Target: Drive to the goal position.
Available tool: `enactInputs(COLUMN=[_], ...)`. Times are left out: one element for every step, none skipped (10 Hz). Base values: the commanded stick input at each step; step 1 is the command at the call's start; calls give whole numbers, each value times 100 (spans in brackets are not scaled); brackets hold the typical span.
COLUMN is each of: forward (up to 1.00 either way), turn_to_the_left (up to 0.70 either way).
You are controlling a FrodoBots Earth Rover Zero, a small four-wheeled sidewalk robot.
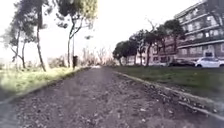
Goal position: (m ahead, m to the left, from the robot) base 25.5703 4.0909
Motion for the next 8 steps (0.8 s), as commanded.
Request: enactInputs(forward=[70,70,70,70,70,70,70,70], turn_to_the_left=[0,19,35,35,28,1,0,0])
